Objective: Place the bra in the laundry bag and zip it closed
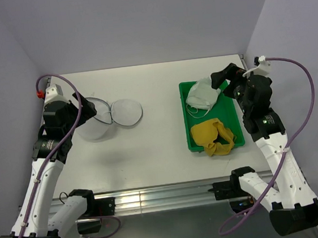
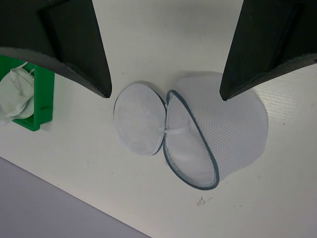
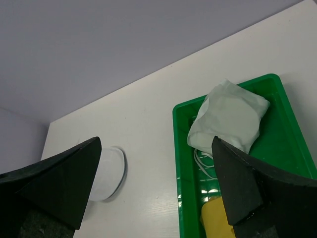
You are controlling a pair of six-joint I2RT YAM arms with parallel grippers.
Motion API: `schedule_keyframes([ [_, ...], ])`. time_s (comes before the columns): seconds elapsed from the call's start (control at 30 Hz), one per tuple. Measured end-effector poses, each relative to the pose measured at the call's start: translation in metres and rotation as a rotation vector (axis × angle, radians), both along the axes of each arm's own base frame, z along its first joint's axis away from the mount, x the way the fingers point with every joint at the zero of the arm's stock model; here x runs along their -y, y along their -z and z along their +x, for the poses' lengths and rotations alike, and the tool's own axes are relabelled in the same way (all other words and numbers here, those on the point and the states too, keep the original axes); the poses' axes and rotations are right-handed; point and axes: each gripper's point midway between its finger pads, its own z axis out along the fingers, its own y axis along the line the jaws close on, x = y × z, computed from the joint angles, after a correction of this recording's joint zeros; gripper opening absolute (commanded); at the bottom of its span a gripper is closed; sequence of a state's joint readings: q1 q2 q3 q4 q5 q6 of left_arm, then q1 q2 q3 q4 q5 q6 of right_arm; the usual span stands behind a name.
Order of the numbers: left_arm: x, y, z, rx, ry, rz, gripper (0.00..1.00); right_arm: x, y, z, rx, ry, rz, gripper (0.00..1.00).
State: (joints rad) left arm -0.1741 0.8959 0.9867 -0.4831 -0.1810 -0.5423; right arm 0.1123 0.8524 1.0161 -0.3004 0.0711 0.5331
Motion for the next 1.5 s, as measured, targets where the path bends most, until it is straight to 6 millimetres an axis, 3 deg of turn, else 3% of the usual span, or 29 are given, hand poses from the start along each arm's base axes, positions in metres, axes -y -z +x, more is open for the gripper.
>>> schedule_keyframes([
  [0.3,0.0,0.0,0.0,0.001,0.0,0.0,0.99,0.006,-0.003,0.0,-0.022,0.031,-0.011,1.0],
  [0.53,0.0,-0.001,0.0,0.003,0.001,-0.001,0.99,0.004,0.015,0.015,-0.126,0.021,-0.046,1.0],
  [0.6,0.0,-0.001,-0.001,0.003,0.003,-0.002,0.99,-0.001,0.027,0.026,-0.179,0.003,-0.056,1.0],
  [0.77,0.003,-0.001,-0.001,0.002,0.014,-0.006,0.99,-0.014,0.094,0.036,-0.4,-0.01,-0.116,0.89],
  [0.87,0.005,0.0,-0.001,0.0,0.025,-0.011,0.99,-0.012,0.122,0.024,-0.485,0.01,-0.144,0.86],
  [1.0,0.007,0.0,-0.001,-0.001,0.038,-0.017,0.99,0.0,0.147,-0.009,-0.544,0.059,-0.132,0.84],
  [1.13,0.01,-0.001,-0.002,-0.001,0.05,-0.022,0.99,0.001,0.15,-0.038,-0.546,0.061,-0.095,0.81],
  [1.27,0.011,-0.001,-0.001,0.001,0.058,-0.025,0.99,-0.019,0.15,-0.052,-0.541,0.004,-0.064,0.82],
  [1.37,0.012,-0.001,-0.001,0.003,0.06,-0.027,0.99,-0.035,0.162,-0.069,-0.566,-0.043,-0.048,0.82],
  [1.5,0.013,-0.002,-0.001,0.004,0.067,-0.03,0.99,-0.031,0.18,-0.089,-0.601,-0.014,-0.017,0.81],
])
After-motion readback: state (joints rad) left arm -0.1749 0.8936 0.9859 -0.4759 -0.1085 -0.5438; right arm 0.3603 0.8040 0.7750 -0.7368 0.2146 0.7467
